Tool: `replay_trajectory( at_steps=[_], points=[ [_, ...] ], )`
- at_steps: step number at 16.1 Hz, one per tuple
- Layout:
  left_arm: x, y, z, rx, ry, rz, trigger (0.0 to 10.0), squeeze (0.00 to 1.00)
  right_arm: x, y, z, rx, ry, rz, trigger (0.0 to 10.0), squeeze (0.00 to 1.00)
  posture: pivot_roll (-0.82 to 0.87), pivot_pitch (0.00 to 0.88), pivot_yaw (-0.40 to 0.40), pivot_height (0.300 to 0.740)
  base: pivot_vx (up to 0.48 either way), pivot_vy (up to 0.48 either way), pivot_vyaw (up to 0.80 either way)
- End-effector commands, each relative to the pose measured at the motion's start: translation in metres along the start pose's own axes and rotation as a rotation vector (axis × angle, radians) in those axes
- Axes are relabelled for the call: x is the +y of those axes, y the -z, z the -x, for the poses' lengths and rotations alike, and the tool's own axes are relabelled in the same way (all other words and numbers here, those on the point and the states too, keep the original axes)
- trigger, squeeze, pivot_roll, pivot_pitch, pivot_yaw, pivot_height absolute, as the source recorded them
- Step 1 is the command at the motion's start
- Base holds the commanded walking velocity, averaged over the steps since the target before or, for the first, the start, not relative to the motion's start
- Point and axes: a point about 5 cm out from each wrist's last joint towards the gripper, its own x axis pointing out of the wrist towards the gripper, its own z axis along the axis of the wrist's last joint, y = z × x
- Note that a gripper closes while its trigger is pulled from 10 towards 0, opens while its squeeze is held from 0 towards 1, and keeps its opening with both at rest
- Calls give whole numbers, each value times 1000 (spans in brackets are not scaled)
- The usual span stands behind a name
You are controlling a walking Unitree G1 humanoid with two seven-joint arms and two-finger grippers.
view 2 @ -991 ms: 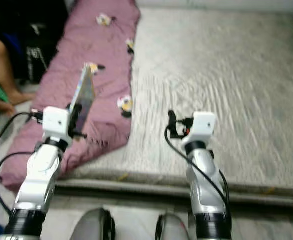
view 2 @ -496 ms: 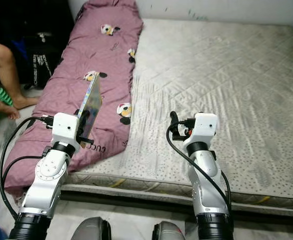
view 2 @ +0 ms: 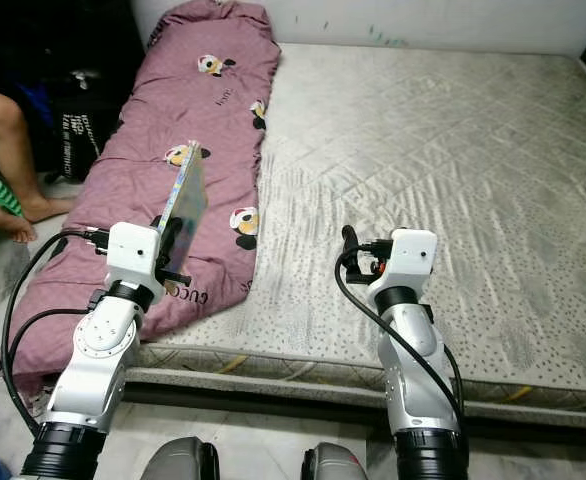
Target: Clean up the room
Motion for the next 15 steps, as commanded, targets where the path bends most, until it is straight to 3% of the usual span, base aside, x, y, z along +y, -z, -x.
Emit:
replay_trajectory(
  at_steps=[1,4,7,15],
  points=[
    [1,-7,-1,-31,-8,4,10000,0,-2,1,2,9,3,1,10000,0,-45,59,2,740,0,-311,0],
    [2,-8,-2,-32,-14,5,10000,0,-3,4,3,27,7,12,10000,0,-45,65,0,740,0,-314,0],
    [3,-8,-1,-29,-15,5,10000,0,-3,4,4,30,9,13,10000,0,-46,70,-2,740,0,-317,-567],
    [0,-8,-3,-31,-14,10,10000,0,-4,4,4,31,3,29,10000,0,-51,71,-7,740,0,-339,0]
  ],
)
